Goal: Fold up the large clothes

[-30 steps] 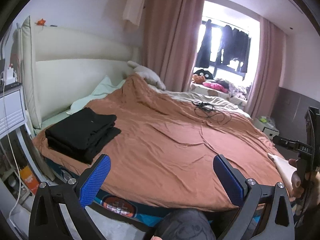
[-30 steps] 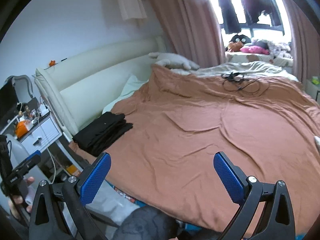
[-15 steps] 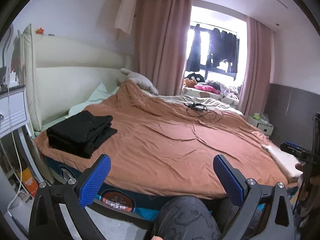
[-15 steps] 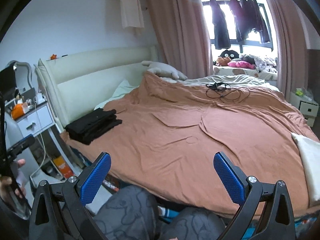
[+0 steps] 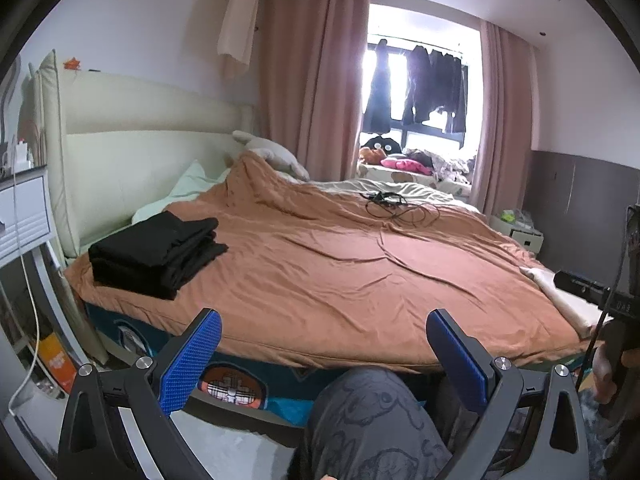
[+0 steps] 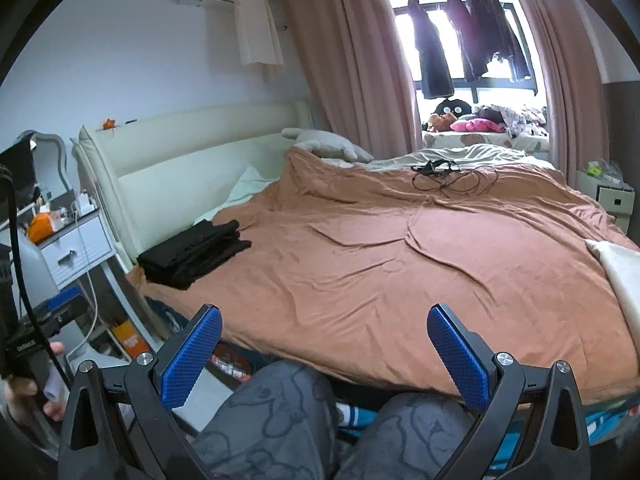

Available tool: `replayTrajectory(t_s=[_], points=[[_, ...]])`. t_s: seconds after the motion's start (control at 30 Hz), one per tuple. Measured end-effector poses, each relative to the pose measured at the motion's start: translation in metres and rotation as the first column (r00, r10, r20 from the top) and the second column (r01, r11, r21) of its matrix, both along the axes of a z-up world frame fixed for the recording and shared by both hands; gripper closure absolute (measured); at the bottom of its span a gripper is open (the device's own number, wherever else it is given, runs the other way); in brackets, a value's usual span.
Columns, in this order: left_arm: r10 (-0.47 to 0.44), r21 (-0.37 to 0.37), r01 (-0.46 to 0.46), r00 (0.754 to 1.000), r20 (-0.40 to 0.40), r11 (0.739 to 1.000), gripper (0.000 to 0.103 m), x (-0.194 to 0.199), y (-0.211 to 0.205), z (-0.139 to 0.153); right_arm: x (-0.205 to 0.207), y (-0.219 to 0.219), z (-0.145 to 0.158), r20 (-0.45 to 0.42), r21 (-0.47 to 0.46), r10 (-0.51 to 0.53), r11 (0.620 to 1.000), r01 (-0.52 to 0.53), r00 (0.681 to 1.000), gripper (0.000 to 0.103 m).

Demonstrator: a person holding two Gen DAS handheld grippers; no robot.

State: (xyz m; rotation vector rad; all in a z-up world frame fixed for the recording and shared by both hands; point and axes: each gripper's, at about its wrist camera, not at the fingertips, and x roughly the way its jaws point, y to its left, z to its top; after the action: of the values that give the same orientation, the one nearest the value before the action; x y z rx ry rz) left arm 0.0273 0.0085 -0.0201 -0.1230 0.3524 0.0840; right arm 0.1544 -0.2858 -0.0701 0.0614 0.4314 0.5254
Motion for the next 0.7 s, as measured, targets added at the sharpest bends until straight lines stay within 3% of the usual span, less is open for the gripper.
replayTrajectory(t_s=[0.23,0.33,0.7], points=[[0.041,-0.005,-0.041,0.999,-0.007,0.999,0.0,0.0016,0.0045,0.0009,-0.0006,0.0046,-0.0053,-0.013,-0.004,-0.002,1.0,0.002,1.0,0.0],[0.024,-0.029,-0.025,1.0,-0.009,0.999,0.0,0.001,0.0062,0.001,-0.0008,0.0057,-0.0079,-0.017,0.002,-0.005,1.0,0.005,1.0,0.0],[0.024,-0.01,-0.024,1.0,-0.012,1.0,0.0,-0.0004,0.0023,0.0025,-0.0025,0.0064,-0.0091,-0.023,0.01,-0.013,1.0,0.013,1.0,0.0]])
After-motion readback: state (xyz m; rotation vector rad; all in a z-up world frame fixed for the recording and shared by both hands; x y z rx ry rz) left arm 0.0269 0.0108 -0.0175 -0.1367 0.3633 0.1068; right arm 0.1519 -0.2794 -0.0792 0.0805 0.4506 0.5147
